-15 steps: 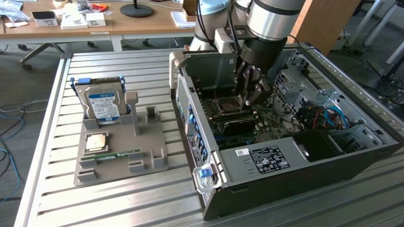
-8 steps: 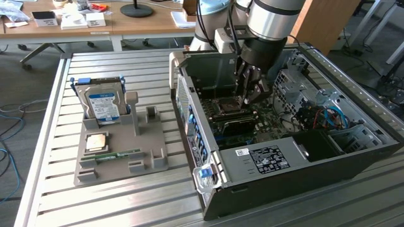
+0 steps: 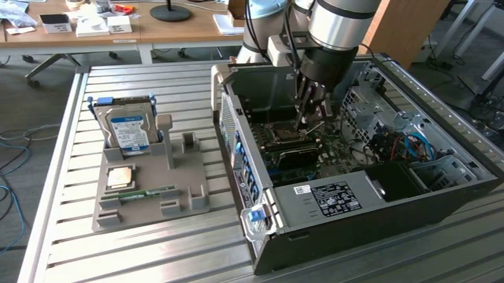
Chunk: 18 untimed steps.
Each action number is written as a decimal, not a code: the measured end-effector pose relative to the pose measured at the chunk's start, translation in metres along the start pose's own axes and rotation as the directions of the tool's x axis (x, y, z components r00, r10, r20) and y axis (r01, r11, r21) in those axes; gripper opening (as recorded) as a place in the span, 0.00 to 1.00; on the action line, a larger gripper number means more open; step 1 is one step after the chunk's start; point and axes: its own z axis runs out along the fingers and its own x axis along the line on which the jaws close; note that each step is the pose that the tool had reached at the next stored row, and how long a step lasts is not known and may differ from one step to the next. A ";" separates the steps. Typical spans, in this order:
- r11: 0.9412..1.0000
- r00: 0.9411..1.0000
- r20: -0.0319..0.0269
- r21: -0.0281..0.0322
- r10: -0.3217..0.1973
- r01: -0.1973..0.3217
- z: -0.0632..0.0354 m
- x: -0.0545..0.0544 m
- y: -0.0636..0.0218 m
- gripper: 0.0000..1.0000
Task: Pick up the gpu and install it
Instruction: 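Press down on the gpu until it lock into place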
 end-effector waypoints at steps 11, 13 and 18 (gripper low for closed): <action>1.000 1.000 0.000 0.000 0.000 0.000 0.0006 -0.001 0.0001 0.11; 1.000 1.000 0.000 0.000 0.000 0.000 0.0016 -0.003 0.0002 0.11; 1.000 1.000 0.000 0.000 0.000 0.000 0.0086 -0.003 0.0002 0.11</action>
